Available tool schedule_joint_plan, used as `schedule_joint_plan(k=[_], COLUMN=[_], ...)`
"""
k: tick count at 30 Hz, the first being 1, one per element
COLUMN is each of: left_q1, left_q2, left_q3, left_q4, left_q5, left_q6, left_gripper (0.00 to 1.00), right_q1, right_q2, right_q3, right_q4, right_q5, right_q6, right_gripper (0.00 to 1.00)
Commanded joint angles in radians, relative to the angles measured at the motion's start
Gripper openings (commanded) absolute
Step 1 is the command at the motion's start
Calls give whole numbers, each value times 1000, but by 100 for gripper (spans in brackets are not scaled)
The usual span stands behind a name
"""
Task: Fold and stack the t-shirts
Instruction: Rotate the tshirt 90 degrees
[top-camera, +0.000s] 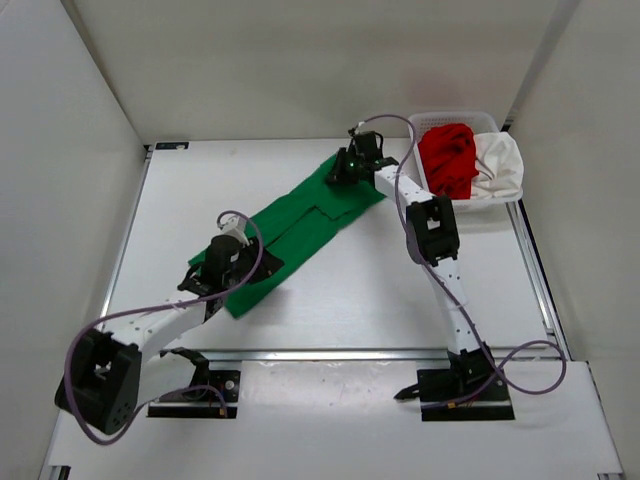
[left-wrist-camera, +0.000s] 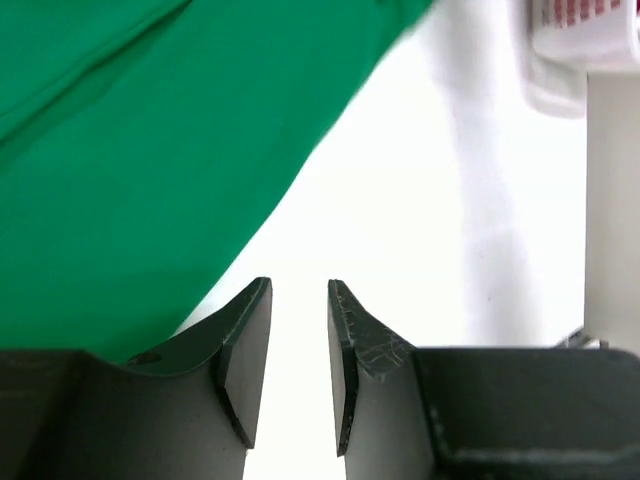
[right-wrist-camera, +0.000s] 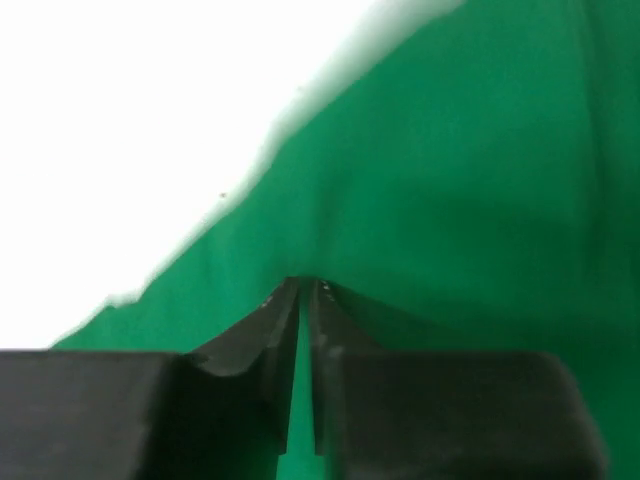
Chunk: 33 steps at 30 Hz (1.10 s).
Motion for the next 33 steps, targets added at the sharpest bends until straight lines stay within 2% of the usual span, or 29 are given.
schedule_joint_plan(k=[1, 2, 4, 7, 9, 11, 12, 13, 14, 15, 17, 19, 21, 23, 28, 32, 33], left_q1=[41, 46, 53, 41, 43, 70, 96, 121, 136, 162, 194, 217, 227, 209, 163, 126, 127], left_q2=[-92, -99, -132, -159, -177, -194, -208, -215, -228, -243, -275, -298, -304, -298, -275, -257, -246], left_q3=[-17, -23, -40, -68, -75, -95, -97, -103, -109, -98, -88, -88, -94, -85, -100, -101, -106], left_q4=[-84, -98, -124, -129, -135, -133, -133, -135, -135, -168, -190, -192, -192, -185, -146, -112, -109], left_q5=[-23, -28, -32, -35, -45, -36, -29, -20, -14, -9, 0, 10, 21, 8, -2, -20, -16], left_q6=[28, 29, 28, 17, 17, 23, 26, 34, 37, 47, 60, 57, 57, 58, 35, 31, 34], left_gripper=[40, 40, 41, 41, 41, 42, 42, 42, 41, 42, 42, 42, 42, 42, 43, 43, 43], right_q1=[4, 14, 39, 62, 82, 122, 167, 216, 276, 292, 336, 333, 341, 362, 399, 421, 422], right_q2=[-82, -164, -225, -257, -282, -309, -328, -370, -456, -510, -735, -836, -904, -900, -762, -658, -621], right_q3=[76, 22, 129, 276, 288, 207, 163, 20, -191, -309, -715, -903, -1033, -1095, -1132, -1123, -1116], right_q4=[91, 88, -9, -241, -367, -482, -511, -477, -422, -275, -62, 92, 223, 313, 465, 545, 548], right_q5=[-145, -99, -74, -42, -1, 62, 129, 153, 188, 216, 213, 202, 176, 133, 50, 70, 67], right_q6=[67, 20, -88, -153, -205, -251, -252, -248, -254, -248, -143, -90, -40, 2, 133, 214, 235], right_gripper=[10, 19, 35, 44, 45, 40, 29, 18, 16, 16, 20, 25, 36, 40, 46, 47, 44])
